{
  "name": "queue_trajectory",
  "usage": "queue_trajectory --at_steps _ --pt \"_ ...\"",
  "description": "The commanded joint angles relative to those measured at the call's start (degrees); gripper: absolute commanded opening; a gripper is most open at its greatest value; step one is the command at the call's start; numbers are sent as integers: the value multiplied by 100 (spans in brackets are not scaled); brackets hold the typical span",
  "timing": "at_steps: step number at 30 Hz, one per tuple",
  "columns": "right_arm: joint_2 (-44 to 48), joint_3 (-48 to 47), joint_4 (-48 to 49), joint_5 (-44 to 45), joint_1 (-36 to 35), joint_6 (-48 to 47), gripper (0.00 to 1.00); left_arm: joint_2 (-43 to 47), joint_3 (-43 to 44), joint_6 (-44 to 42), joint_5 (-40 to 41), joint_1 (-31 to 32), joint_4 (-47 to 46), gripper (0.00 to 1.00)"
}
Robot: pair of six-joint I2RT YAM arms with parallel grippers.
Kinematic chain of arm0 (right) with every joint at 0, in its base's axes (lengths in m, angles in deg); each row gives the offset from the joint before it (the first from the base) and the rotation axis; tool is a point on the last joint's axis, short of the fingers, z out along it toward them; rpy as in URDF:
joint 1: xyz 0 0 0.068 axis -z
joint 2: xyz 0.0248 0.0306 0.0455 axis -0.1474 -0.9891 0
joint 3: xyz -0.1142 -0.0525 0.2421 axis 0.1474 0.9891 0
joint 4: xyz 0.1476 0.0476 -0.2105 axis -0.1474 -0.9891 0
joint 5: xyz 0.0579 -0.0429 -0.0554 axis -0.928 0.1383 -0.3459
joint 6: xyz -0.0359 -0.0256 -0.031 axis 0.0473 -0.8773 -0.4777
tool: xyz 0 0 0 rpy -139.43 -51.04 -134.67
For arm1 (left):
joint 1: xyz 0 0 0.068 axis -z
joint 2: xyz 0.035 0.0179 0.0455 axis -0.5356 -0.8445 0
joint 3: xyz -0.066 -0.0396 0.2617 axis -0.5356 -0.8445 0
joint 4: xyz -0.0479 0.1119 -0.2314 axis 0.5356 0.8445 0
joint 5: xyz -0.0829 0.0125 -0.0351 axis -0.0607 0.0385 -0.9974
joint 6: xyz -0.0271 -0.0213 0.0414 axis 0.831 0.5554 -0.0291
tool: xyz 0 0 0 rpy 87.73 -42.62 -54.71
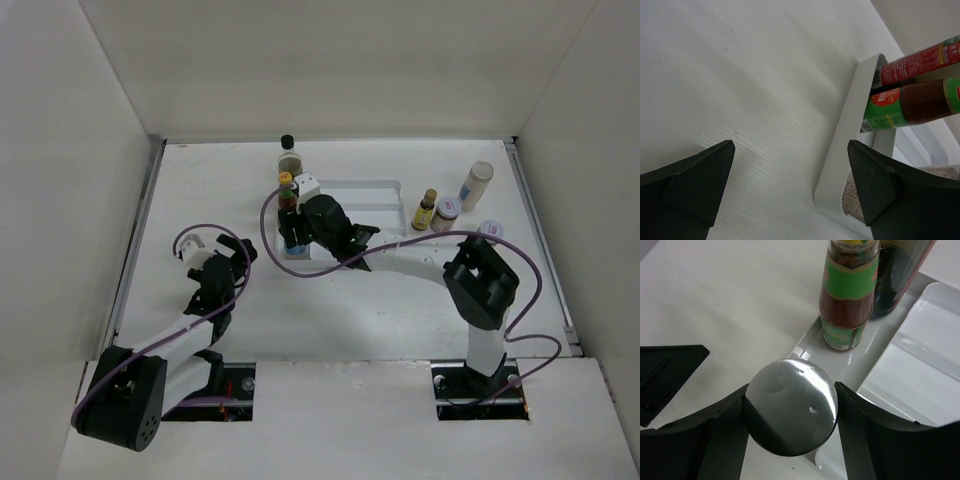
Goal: Organize the condiment bottles
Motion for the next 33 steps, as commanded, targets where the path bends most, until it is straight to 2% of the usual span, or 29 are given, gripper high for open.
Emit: queue_trajectory --at_steps 1,6,11,16,20,24,26,33 --pt "-1 -408 725 190 -90 -161 59 -37 58 70 -98 -39 -206 100" --pt "252 -189 716 269 -108 -206 91 -10 58 70 -107 -30 -206 100" --pt "1227 337 733 278 120 -118 98 16 58 62 -107 -13 -206 100" --pt "2352 1260 725 654 1112 -30 98 34 58 62 -159 -13 -215 100" --pt "2872 1788 567 1707 1947 -64 97 -19 41 53 -168 -13 -303 100" --pt "2707 1912 321 2272 2677 -206 91 -28 32 44 -212 31 -382 100" --pt "2531 1956 224 2159 2906 -118 84 -89 32 35 -212 14 -408 100" --pt "2179 2018 259 1904 3328 137 78 -142 49 26 -273 5 -417 100"
